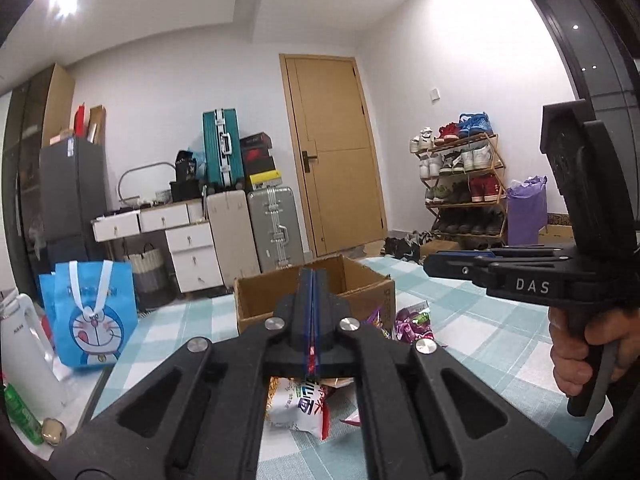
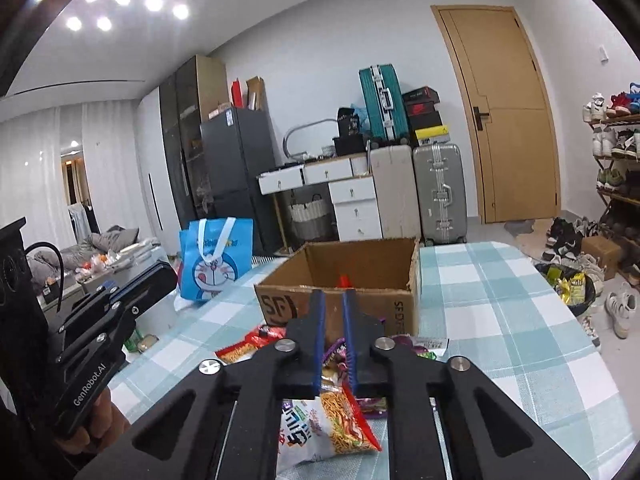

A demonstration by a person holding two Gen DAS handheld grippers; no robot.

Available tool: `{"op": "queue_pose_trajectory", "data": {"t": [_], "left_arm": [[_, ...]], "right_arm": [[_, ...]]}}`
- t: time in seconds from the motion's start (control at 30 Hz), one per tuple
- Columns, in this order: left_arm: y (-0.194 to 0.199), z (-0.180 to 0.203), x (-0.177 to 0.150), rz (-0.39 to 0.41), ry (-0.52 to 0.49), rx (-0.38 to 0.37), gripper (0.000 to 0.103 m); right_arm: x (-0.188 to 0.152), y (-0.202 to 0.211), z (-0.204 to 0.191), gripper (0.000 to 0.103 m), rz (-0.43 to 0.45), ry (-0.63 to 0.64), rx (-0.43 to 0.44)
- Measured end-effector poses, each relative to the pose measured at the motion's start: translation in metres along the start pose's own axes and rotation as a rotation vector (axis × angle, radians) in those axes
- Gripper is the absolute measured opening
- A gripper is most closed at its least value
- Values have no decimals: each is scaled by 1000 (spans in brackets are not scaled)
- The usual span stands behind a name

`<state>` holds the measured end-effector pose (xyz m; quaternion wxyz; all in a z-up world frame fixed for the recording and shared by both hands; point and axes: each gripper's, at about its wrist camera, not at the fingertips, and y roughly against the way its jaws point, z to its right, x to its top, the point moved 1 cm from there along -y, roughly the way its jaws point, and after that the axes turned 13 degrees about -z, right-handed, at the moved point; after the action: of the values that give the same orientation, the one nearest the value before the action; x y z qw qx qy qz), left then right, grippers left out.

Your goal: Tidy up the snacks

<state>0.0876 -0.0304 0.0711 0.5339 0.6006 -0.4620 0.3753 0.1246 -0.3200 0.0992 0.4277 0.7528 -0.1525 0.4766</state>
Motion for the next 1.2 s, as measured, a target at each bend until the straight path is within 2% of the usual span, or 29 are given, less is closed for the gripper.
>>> {"op": "queue_pose_trajectory", "data": {"t": [0.37, 0.63, 0.9, 1.2], "left_arm": [[33, 8, 5, 94, -18, 31, 0], [39, 7, 8, 117, -20, 26, 0], [44, 8, 12, 138, -27, 28, 0], [47, 7, 13, 152, -33, 29, 0]], "right_arm": [[2, 24, -27, 1, 95, 90, 22], [0, 36, -47, 1, 131, 162, -24], [-7, 55, -77, 1, 215, 268, -130], [-9, 65, -86, 1, 236, 287, -129]]}}
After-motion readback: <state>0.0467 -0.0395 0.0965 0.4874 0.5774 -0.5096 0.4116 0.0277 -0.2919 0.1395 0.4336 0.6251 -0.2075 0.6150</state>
